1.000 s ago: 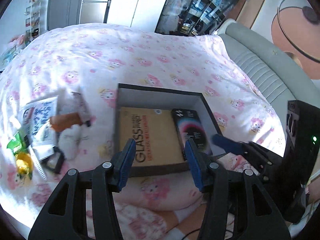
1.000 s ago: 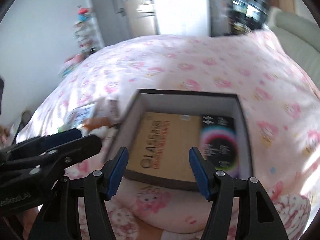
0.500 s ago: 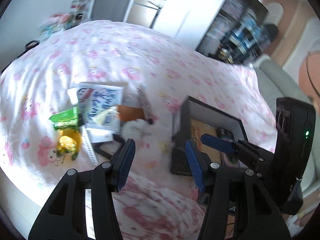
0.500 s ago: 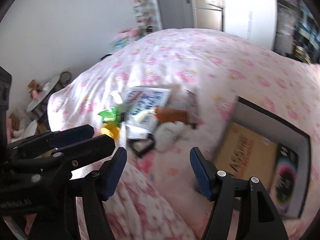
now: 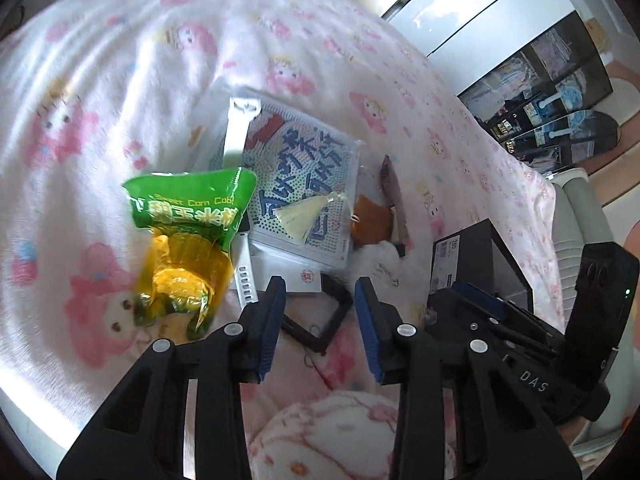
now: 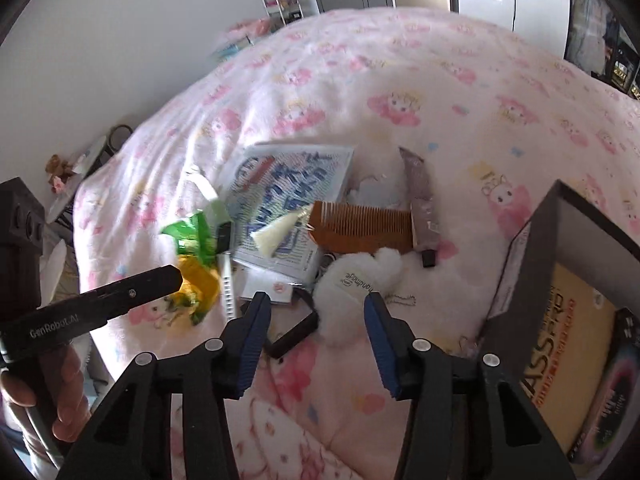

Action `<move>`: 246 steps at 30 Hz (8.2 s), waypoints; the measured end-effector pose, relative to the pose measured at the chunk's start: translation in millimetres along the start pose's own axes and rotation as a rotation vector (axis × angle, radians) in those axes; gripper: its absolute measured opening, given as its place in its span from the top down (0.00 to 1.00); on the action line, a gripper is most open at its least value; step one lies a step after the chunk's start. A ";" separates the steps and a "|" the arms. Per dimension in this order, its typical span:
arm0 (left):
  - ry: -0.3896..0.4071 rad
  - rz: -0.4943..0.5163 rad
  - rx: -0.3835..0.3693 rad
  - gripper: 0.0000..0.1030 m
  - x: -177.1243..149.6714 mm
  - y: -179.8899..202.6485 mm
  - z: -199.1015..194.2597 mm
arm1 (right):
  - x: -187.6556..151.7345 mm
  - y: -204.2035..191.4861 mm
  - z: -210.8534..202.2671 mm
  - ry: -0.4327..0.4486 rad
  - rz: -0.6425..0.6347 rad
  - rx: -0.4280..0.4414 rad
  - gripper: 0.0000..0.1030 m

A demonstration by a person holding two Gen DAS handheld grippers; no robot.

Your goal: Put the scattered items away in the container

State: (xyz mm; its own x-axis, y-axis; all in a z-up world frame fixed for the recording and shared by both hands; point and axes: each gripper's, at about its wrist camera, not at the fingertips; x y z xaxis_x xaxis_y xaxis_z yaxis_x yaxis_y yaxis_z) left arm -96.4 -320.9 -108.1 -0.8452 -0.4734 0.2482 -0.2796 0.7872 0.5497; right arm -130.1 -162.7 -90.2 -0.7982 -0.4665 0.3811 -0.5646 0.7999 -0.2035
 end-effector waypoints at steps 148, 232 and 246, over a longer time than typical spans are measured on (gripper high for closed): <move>0.050 0.161 -0.090 0.51 -58.9 129.2 -42.6 | -63.4 60.5 -172.3 0.157 0.095 0.014 0.57; -0.373 0.660 -0.092 0.52 -173.7 372.9 189.1 | -164.2 304.6 -165.1 0.169 0.507 -0.134 0.57; -0.374 0.635 -0.058 0.52 -176.1 373.1 191.1 | -138.5 314.7 -175.2 0.147 0.414 -0.044 0.57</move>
State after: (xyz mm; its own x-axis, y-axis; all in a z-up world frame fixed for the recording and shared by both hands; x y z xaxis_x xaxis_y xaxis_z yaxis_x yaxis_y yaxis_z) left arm -138.9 131.8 -99.2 -0.9379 0.2408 0.2498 0.3308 0.8378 0.4343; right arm -160.5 219.8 -49.1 -0.9152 -0.0468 0.4003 -0.1909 0.9250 -0.3284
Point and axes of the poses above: each gripper's, at about its wrist camera, not at the fingertips, and z roughly the way its jaws point, y to its right, x to its top, and after that the axes turned 6 degrees about -y, right-handed
